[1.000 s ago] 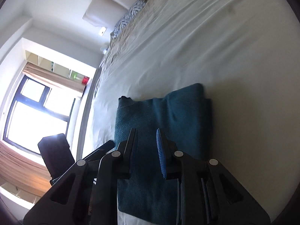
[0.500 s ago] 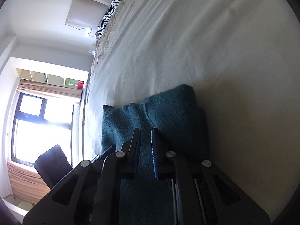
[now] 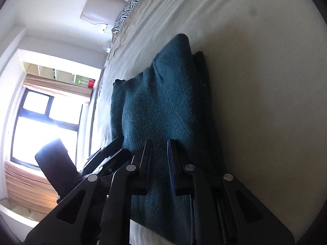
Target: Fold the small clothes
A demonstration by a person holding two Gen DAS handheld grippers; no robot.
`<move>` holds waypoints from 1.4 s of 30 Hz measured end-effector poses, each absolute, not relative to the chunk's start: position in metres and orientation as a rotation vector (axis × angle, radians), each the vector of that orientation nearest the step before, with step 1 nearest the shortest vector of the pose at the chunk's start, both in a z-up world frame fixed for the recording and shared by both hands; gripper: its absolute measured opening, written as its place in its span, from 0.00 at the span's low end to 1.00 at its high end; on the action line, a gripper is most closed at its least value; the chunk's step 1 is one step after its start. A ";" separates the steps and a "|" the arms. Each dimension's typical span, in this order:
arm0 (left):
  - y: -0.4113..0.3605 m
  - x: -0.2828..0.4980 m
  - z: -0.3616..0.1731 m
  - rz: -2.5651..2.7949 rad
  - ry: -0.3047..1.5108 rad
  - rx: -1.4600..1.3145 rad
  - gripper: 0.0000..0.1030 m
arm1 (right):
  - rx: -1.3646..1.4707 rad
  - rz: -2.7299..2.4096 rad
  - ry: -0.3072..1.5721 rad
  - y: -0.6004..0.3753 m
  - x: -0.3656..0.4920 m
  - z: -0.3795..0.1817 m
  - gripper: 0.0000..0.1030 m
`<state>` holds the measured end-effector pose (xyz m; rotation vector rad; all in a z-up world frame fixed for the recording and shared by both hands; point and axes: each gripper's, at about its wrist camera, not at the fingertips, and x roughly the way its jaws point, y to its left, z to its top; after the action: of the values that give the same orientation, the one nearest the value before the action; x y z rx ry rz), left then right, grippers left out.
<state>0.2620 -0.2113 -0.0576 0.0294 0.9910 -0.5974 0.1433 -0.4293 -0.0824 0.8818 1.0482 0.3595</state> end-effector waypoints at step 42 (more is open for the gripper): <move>-0.177 0.181 -0.056 -0.629 1.010 -0.077 0.58 | 0.821 0.388 1.044 -0.399 0.054 -0.081 0.15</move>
<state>0.1814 -0.1770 -0.0563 -0.0765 1.0103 -0.6291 0.0536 -0.3986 -0.0810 0.8213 1.0439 0.3884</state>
